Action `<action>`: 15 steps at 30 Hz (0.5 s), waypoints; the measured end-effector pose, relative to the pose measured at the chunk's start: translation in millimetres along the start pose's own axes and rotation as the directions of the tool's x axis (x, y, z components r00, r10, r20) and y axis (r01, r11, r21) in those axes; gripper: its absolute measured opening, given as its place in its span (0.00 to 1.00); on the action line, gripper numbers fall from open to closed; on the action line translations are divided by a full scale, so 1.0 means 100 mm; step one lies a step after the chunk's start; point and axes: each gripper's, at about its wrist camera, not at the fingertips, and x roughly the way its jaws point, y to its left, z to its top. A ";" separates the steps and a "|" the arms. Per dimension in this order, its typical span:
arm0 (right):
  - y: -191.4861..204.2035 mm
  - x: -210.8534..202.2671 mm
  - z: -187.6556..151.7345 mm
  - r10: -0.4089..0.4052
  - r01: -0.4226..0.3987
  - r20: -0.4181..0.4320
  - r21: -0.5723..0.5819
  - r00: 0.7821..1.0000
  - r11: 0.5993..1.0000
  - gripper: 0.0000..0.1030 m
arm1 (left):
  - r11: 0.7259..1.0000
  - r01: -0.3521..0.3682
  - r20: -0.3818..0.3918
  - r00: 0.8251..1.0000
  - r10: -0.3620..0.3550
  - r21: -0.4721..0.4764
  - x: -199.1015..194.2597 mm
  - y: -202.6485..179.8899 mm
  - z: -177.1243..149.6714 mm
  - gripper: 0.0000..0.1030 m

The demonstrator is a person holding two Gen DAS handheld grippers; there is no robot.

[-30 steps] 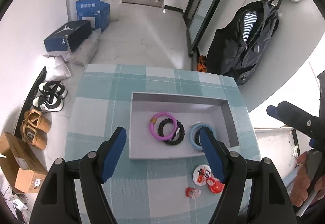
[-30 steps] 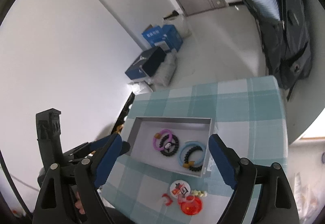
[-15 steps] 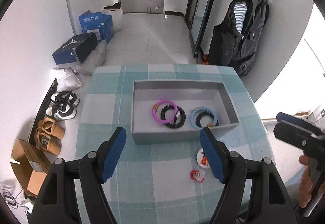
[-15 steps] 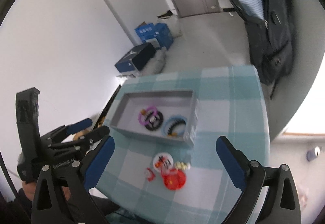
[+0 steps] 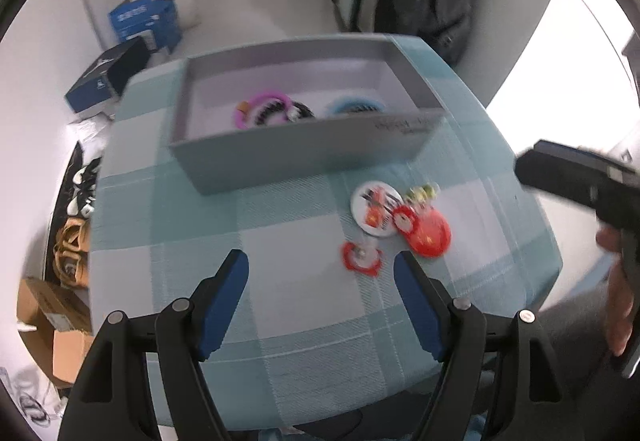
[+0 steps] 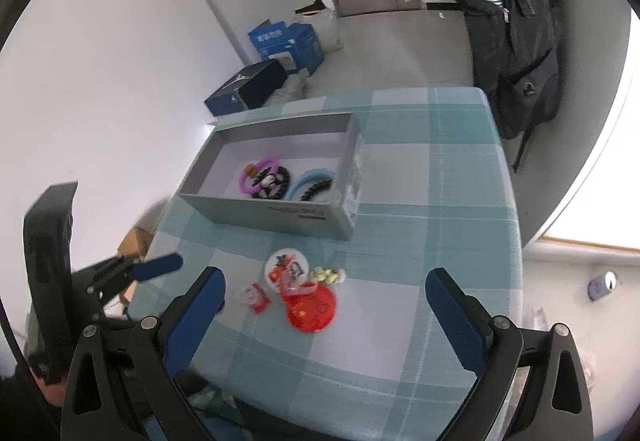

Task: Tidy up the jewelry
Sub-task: 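Withdraw both grippers from the box toward the remaining items, then grasp the red pacifier-shaped charm with the left gripper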

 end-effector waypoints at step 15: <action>-0.25 0.21 0.06 -0.065 0.066 -0.040 0.024 0.997 0.997 0.98 | 0.998 0.039 -0.054 0.998 -0.037 0.052 0.21 -0.04 0.03 0.69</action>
